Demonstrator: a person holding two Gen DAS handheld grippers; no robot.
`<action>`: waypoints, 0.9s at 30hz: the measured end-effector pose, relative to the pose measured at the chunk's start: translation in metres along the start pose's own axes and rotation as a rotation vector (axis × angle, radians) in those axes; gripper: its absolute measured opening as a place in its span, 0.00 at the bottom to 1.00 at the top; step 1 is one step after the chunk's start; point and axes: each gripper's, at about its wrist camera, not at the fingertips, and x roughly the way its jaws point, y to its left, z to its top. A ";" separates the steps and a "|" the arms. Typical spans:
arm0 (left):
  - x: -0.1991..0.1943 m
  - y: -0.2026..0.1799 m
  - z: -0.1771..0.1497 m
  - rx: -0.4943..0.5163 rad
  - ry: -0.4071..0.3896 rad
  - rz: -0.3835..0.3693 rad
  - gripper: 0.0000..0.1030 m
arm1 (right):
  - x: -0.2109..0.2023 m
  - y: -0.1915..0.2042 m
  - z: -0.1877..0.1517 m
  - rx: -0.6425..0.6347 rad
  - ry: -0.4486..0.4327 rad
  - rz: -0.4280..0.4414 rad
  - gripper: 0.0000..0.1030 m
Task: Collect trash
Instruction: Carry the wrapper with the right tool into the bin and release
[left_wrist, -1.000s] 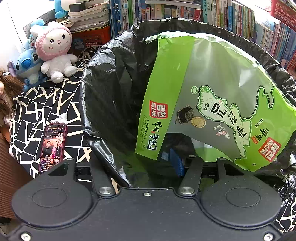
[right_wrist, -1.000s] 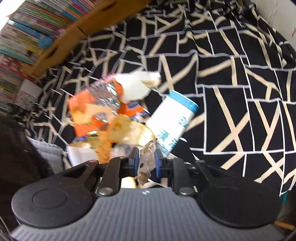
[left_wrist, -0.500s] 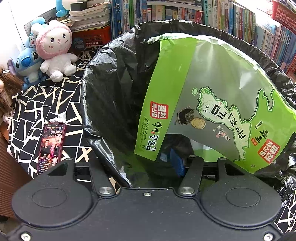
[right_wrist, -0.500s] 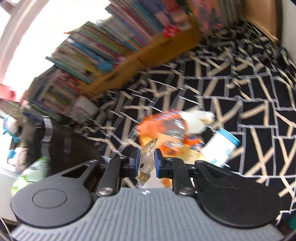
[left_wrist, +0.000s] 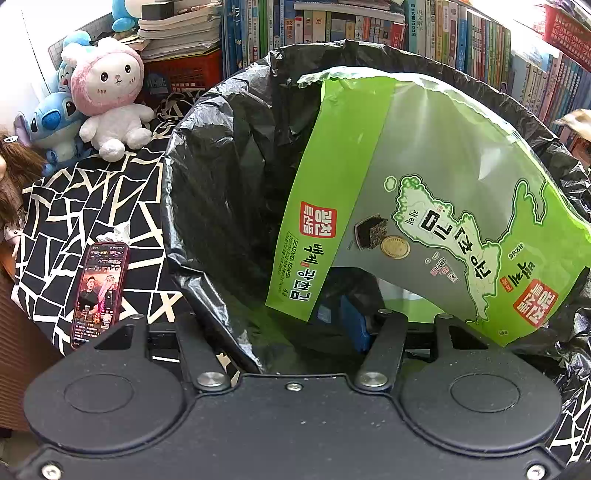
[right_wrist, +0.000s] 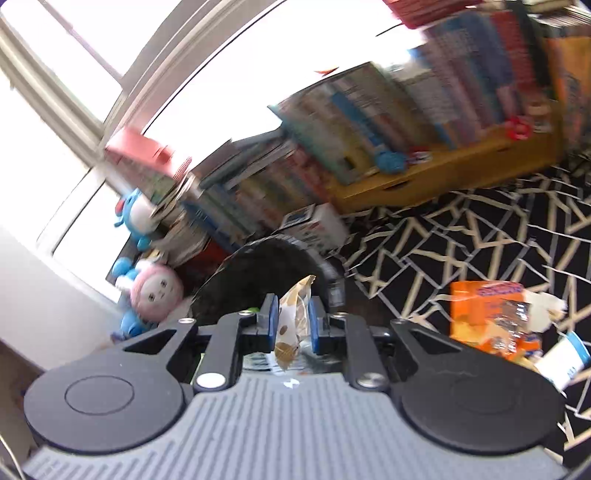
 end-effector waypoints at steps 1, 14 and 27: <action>0.000 0.000 0.000 -0.001 0.000 0.000 0.55 | 0.006 0.005 -0.001 -0.018 0.012 0.003 0.22; 0.000 0.001 -0.001 -0.005 -0.002 -0.002 0.55 | 0.047 0.039 -0.020 -0.164 0.090 -0.036 0.29; 0.001 0.001 0.000 -0.005 -0.002 -0.002 0.56 | 0.036 0.035 -0.029 -0.207 0.056 -0.051 0.66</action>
